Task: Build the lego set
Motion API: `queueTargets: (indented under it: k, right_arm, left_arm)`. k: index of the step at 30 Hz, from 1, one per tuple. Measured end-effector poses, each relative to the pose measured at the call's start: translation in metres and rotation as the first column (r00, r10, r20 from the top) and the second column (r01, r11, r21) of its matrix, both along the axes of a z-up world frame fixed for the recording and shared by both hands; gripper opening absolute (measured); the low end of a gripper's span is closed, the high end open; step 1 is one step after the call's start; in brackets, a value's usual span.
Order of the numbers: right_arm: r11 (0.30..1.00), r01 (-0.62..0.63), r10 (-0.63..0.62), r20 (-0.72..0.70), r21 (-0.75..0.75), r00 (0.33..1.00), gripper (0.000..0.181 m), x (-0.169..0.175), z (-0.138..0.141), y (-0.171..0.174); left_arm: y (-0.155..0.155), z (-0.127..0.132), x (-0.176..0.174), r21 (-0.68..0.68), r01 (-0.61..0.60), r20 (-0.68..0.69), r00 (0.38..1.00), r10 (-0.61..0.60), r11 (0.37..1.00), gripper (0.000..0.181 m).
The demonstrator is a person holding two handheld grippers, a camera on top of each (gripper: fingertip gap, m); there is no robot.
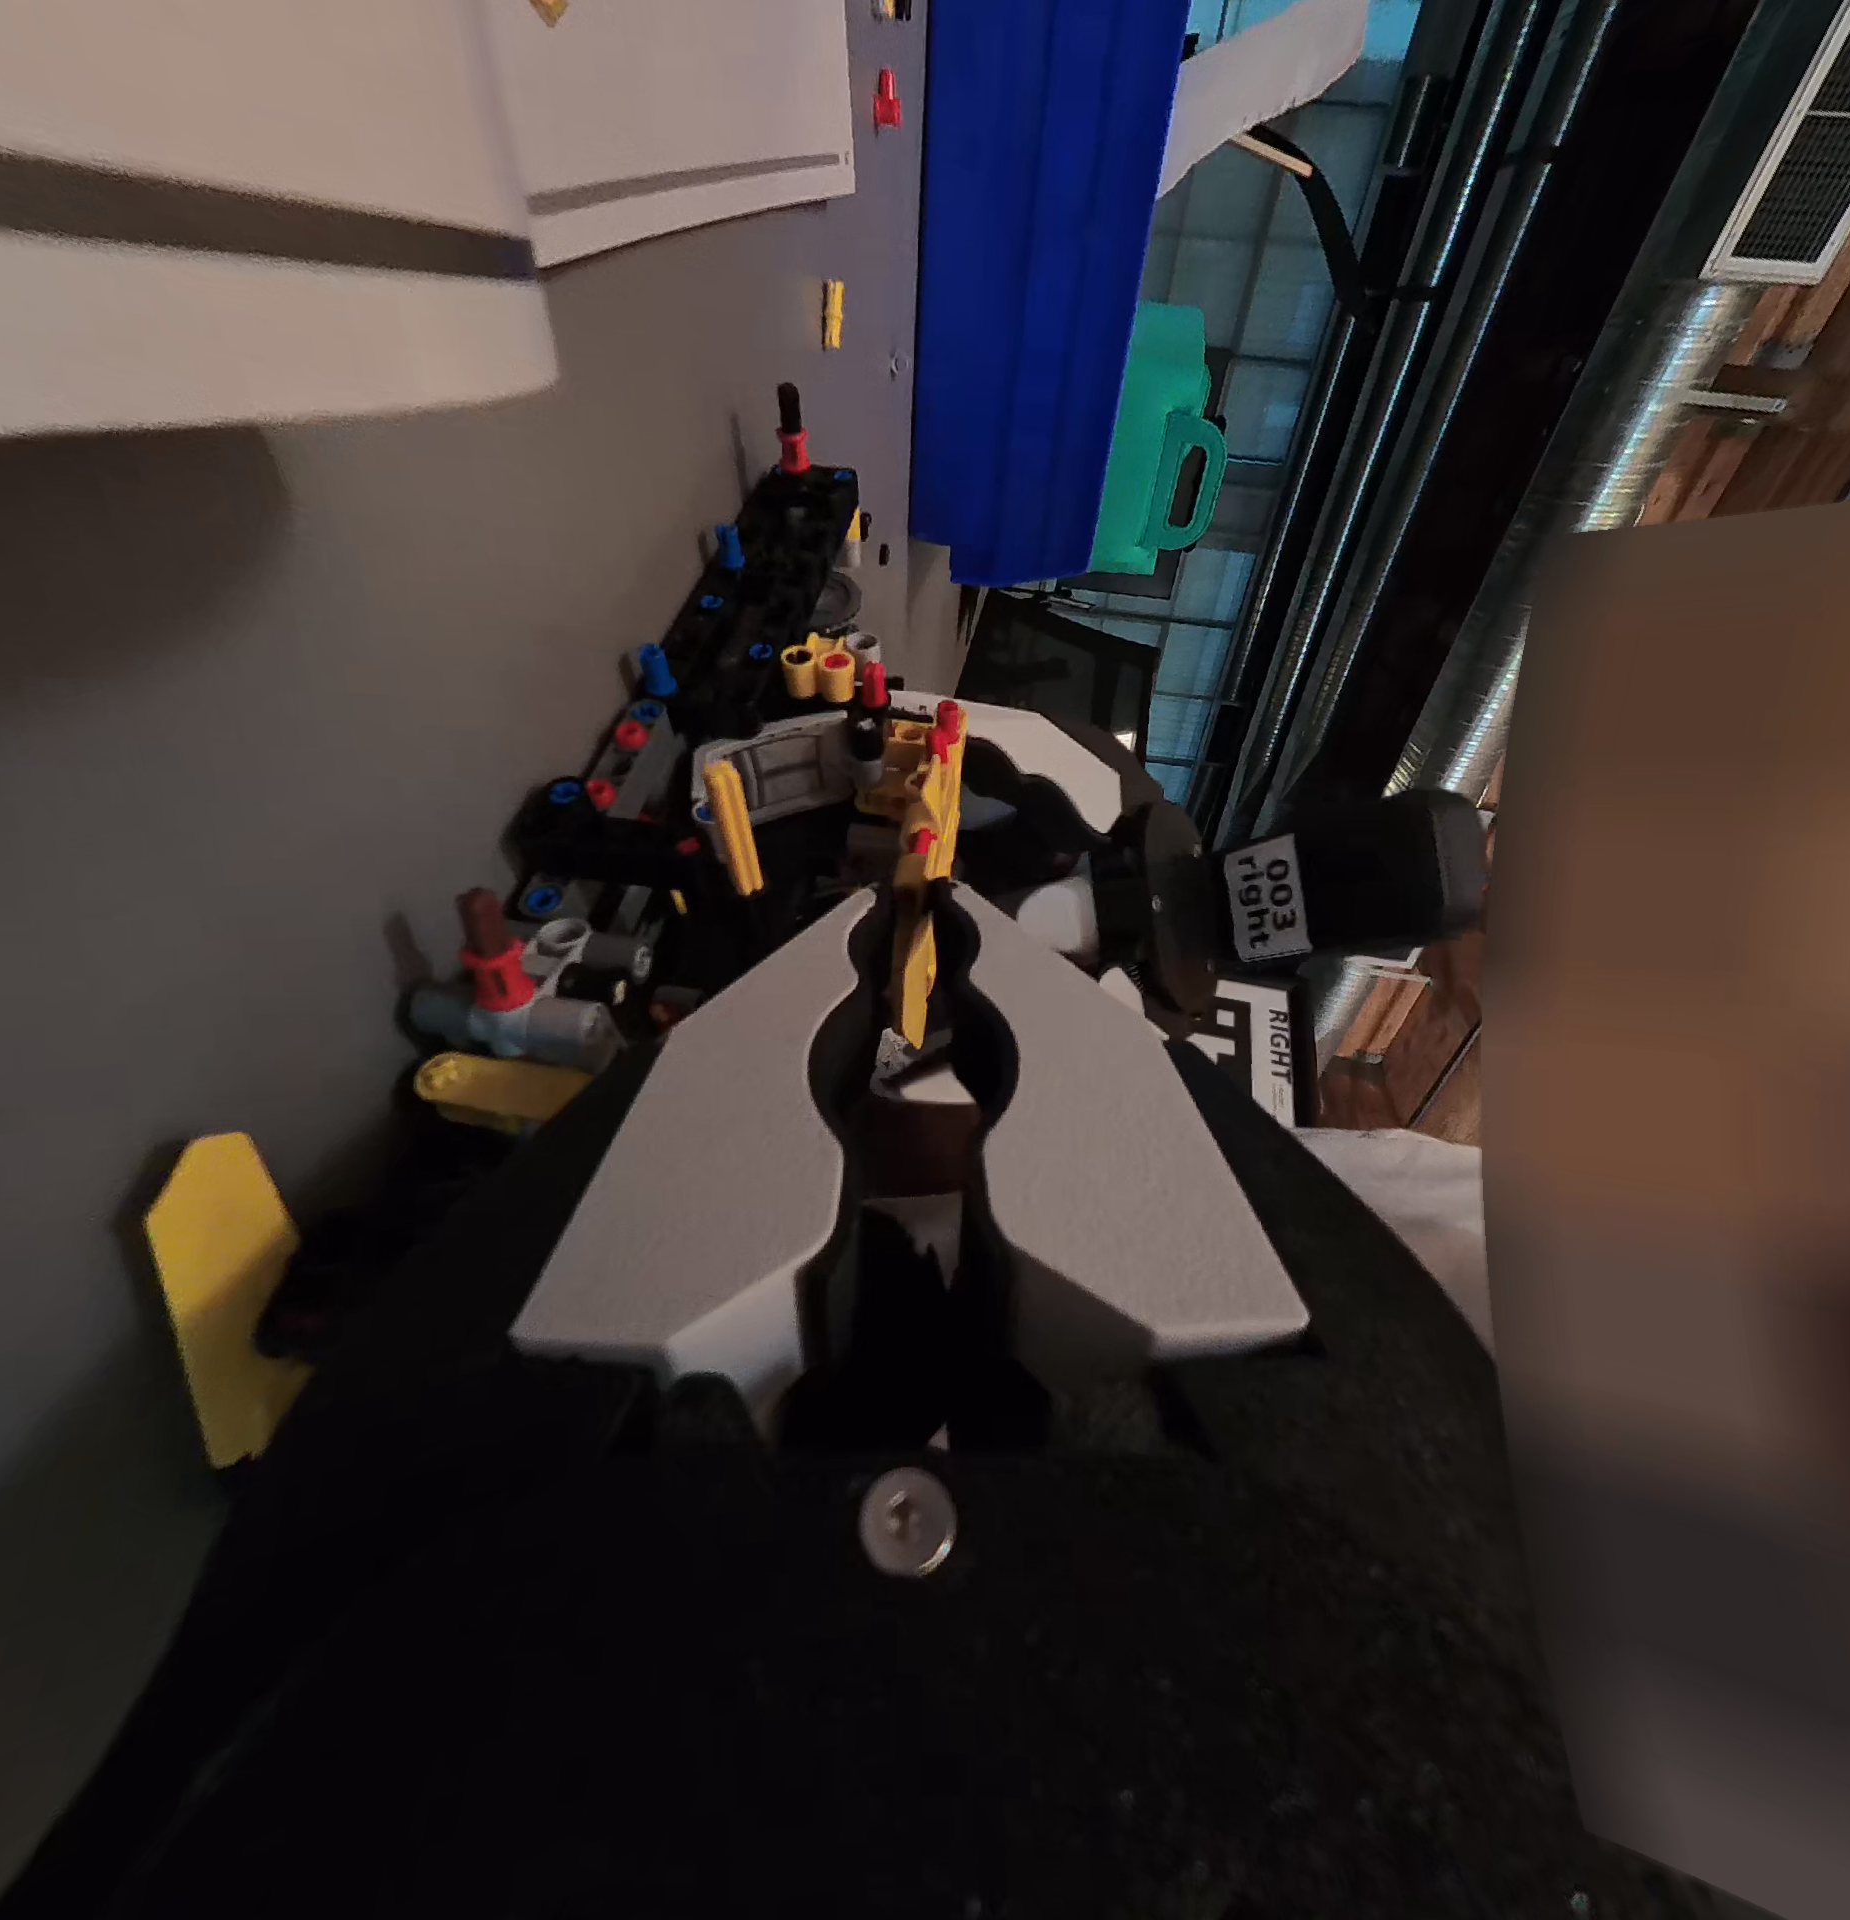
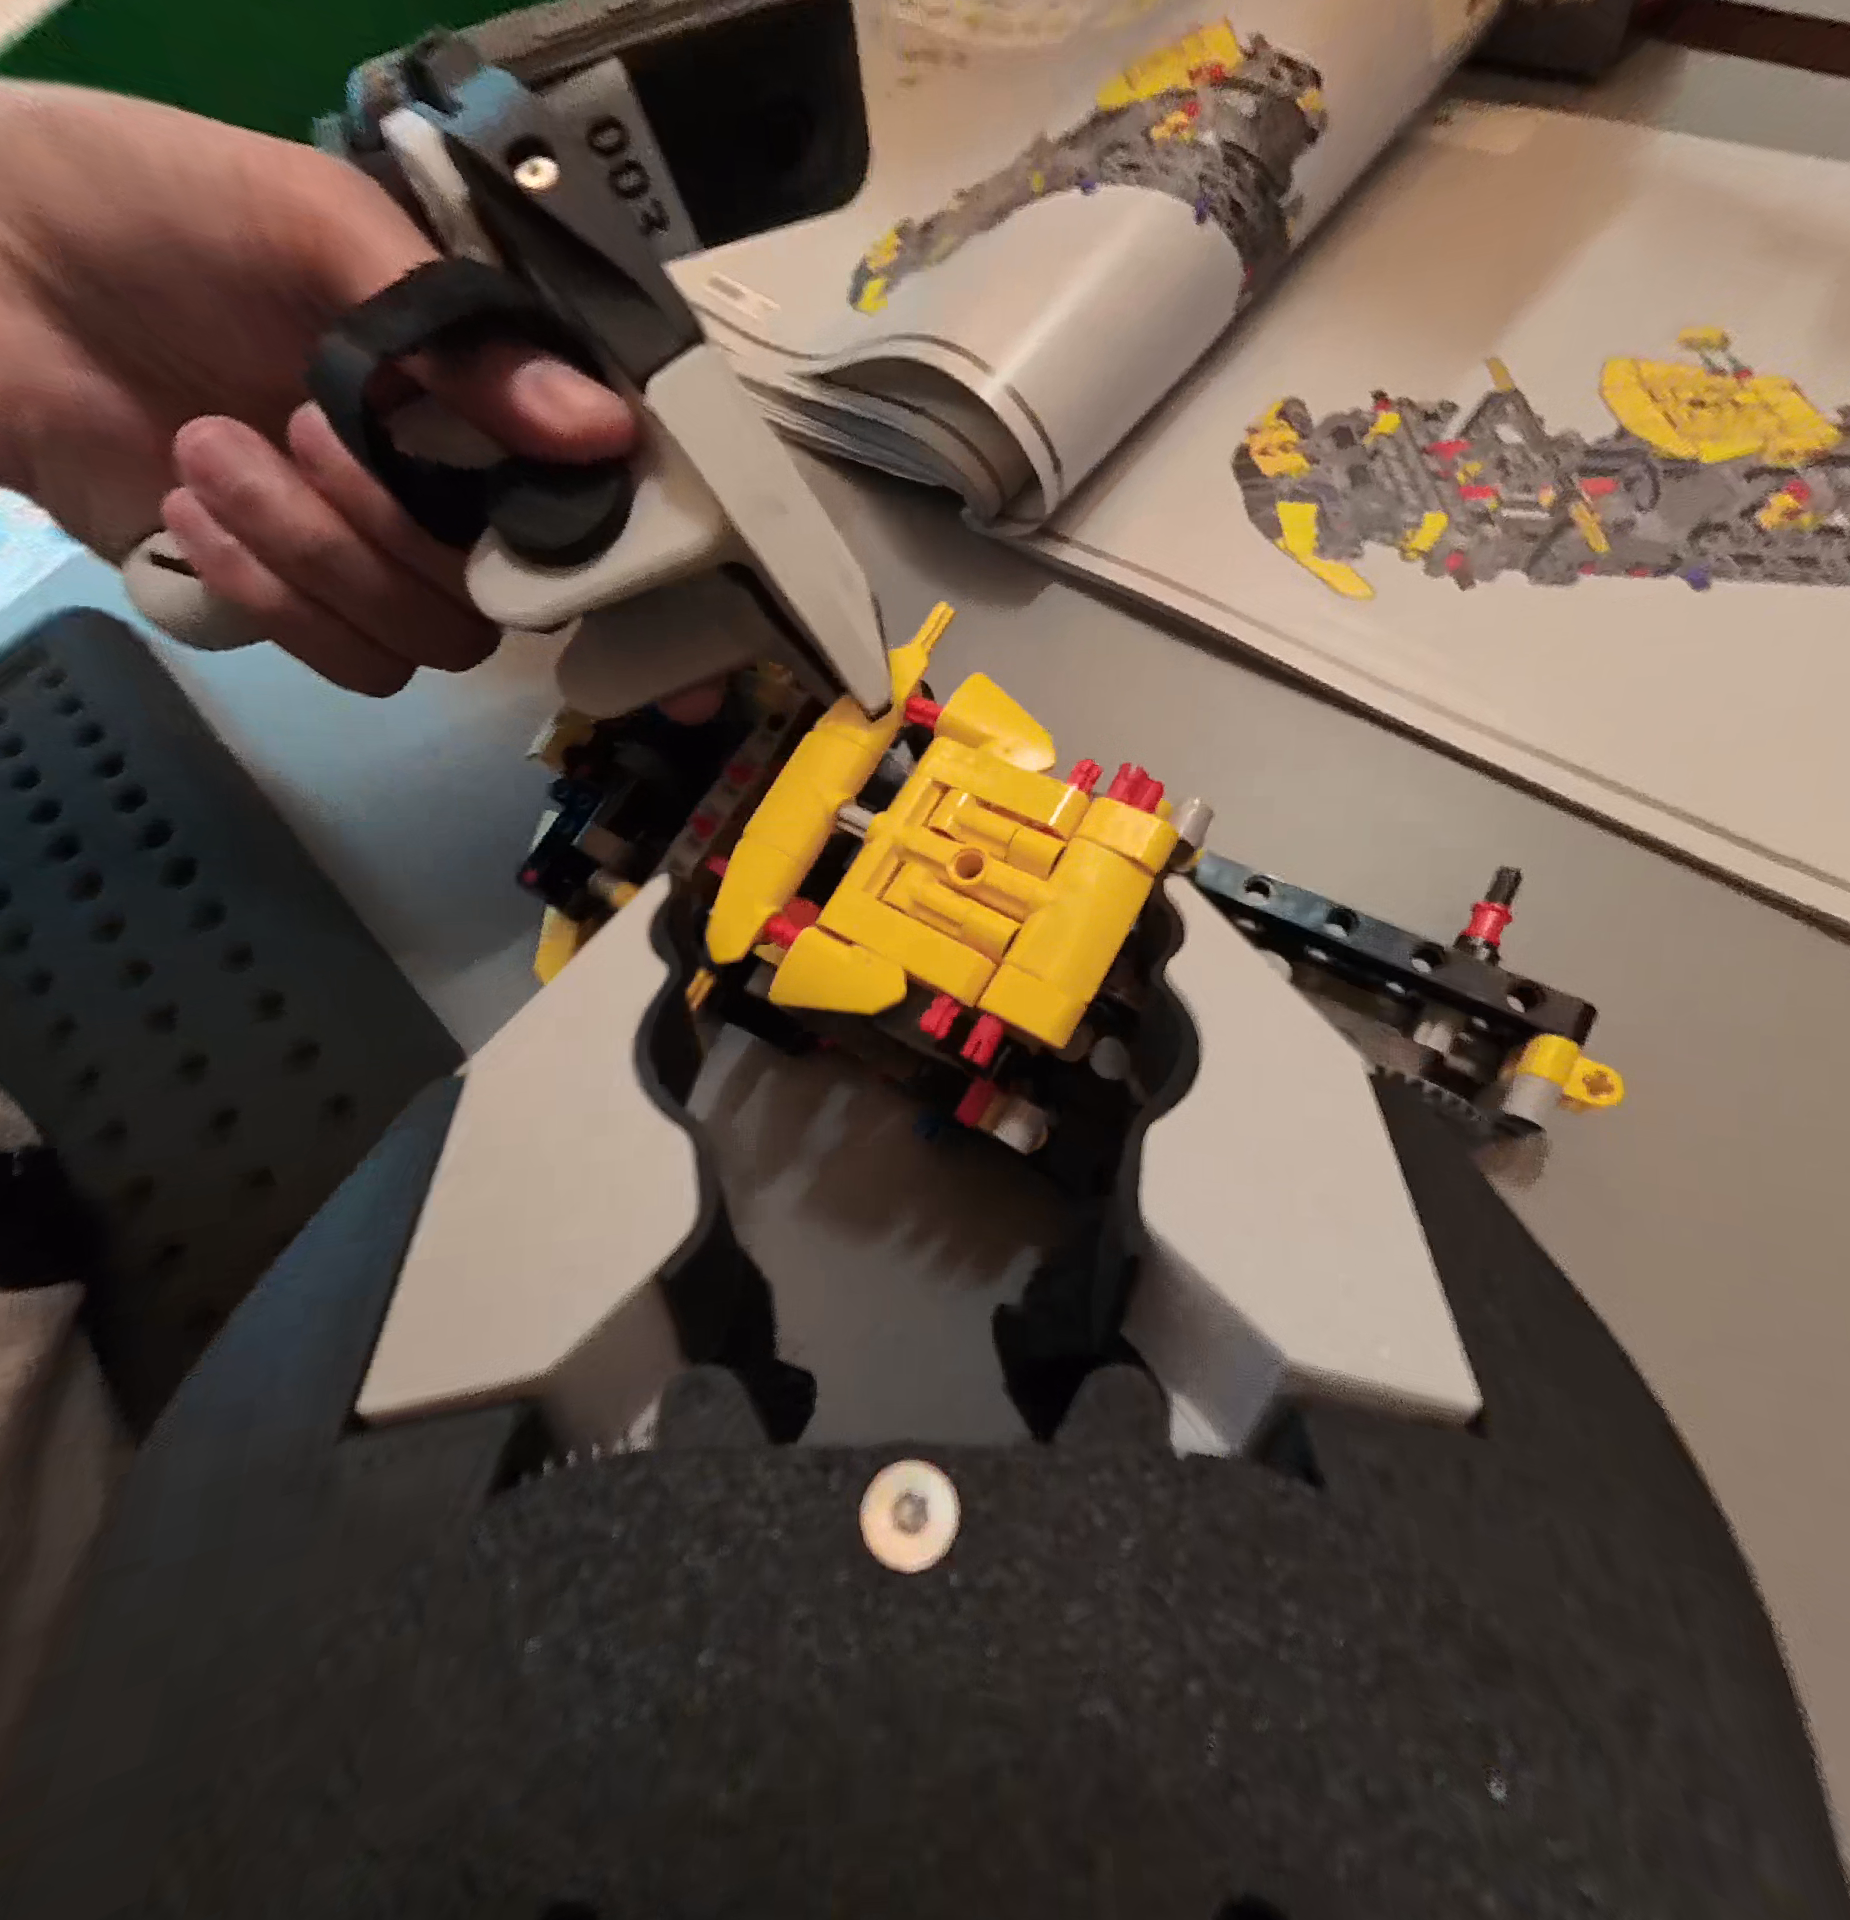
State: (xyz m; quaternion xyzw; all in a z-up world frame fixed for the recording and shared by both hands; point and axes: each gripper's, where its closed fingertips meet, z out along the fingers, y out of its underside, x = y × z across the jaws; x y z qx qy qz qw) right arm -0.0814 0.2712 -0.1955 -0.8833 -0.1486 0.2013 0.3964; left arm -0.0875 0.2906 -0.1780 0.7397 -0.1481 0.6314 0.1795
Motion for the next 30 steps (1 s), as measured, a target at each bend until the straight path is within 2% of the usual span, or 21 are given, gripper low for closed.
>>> queueTargets:
  k: [1, 9, 23, 30]
  right_arm:
    - [1.0, 0.017, -0.016, 0.027, -0.014, 1.0, 0.082, 0.0019, -0.0011, 0.0001]
    - [0.995, 0.08, -0.072, 0.105, -0.066, 0.992, 0.081, 0.0071, -0.0051, -0.0006]
    - [0.996, 0.045, -0.039, 0.069, -0.076, 0.997, 0.085, 0.006, -0.0034, -0.0042]
    - [0.994, 0.07, -0.047, 0.241, -0.087, 0.969, 0.087, 0.0117, -0.0105, -0.0058]
  left_arm:
    - [-0.001, 0.0001, 0.0006, 0.008, 0.002, 0.004, 1.0, -0.002, 1.0, 0.006]
    - [-0.0018, 0.0001, 0.0045, 0.032, -0.008, 0.026, 1.0, 0.008, 0.999, 0.006]
    - [-0.0078, 0.0013, 0.0042, -0.088, -0.016, 0.04, 0.999, 0.019, 0.996, 0.006]
    - [-0.0106, 0.0006, 0.006, -0.108, -0.036, 0.034, 0.999, 0.04, 0.994, 0.006]
